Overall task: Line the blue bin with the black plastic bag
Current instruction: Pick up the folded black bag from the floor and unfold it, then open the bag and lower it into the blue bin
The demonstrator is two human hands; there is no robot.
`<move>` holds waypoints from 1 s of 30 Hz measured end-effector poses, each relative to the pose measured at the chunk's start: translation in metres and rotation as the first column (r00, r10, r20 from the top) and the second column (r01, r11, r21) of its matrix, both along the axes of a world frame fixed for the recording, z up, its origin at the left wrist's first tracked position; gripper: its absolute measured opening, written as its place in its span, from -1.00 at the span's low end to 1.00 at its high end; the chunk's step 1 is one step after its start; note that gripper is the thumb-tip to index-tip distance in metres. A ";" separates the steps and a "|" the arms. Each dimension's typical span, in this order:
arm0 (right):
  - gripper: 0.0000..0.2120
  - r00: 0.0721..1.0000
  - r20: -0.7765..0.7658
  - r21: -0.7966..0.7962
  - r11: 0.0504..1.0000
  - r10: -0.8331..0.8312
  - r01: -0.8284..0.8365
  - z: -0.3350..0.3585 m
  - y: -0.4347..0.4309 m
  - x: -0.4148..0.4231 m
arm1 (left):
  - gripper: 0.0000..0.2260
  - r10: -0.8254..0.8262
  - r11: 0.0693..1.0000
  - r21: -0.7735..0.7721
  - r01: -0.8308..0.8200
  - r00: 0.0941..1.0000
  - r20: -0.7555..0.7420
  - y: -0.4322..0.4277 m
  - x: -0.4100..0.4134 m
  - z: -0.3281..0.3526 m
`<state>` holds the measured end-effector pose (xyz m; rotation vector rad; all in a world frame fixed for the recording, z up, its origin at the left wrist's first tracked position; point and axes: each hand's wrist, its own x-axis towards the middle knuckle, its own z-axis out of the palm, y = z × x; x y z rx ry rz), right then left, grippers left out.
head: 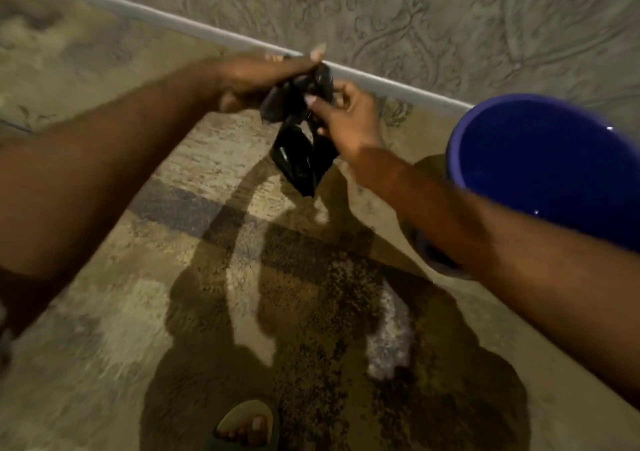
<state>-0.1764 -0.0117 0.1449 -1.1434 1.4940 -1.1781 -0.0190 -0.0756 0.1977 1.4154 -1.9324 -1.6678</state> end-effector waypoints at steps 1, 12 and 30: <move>-0.88 0.999 0.021 -0.029 0.999 0.024 -0.023 0.022 0.000 -0.012 | -0.57 -0.048 0.999 0.000 0.048 0.998 -0.044 0.002 -0.003 0.022; -0.62 0.994 -0.105 -0.296 0.954 0.027 -0.057 0.203 0.071 -0.189 | -0.73 -0.103 0.938 -0.346 0.010 0.963 -0.250 0.052 -0.114 0.152; -0.60 0.931 -0.138 -0.354 0.895 -0.337 0.271 0.274 0.175 -0.342 | -0.54 0.080 0.968 -0.146 -0.205 0.801 -0.594 0.112 -0.264 0.207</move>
